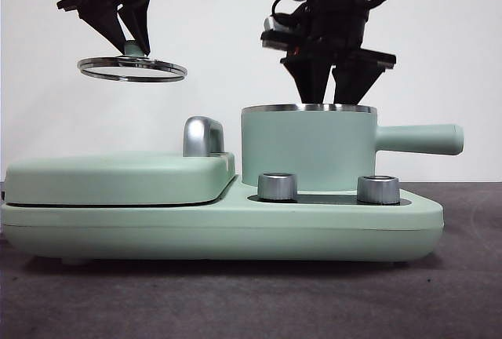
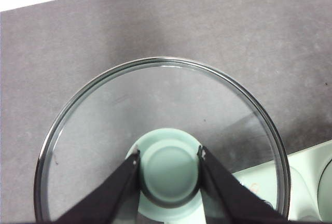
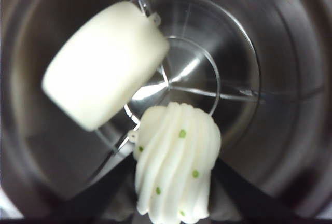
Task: Put the buns in a small steamer
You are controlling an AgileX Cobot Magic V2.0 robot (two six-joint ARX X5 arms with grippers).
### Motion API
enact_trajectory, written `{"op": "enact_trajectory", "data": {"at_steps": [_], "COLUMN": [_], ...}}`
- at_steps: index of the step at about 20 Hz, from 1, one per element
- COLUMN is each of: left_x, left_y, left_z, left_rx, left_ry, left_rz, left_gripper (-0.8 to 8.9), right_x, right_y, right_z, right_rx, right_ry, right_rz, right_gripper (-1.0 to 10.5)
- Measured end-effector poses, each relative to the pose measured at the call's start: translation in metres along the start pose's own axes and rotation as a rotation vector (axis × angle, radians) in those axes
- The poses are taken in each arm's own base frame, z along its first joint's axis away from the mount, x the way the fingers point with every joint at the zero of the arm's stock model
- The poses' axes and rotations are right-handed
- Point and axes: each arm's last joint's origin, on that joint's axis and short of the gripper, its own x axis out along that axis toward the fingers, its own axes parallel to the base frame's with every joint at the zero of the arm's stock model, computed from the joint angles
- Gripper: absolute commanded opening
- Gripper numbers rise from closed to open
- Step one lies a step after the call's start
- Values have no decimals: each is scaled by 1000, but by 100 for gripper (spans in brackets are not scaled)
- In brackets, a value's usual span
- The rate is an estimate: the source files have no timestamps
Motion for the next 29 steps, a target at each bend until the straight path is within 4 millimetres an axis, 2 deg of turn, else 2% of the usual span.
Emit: {"op": "enact_trajectory", "data": {"at_steps": [3,6,13,15,21,23,26,29], "left_x": [0,0,0,0,0,0,1,1], "left_y": [0,0,0,0,0,-2,-11,-25], "left_z": [0,0,0,0,0,0,0,-2], "left_rx": [0,0,0,0,0,4,17,40], "left_ry": [0,0,0,0,0,1,9,31], "left_rz": [0,0,0,0,0,-4,-40,-64], "left_gripper": [15,15,15,15,15,15,15,15], "right_x": [10,11,11,5,-44,-65,-111,-156], "right_y": [0,0,0,0,4,3,5,2], "right_z": [3,5,5,6,13,5,-25,-82], "right_rx": [1,0,-5,-11,-28,-31,-42,-46], "right_ry": [17,0,-5,-6,-101,-152,-250,-341], "right_rz": [-3,-1,-1,-1,-5,-17,-5,6], "right_gripper": [331,415,424,424,424,424,424,424]}}
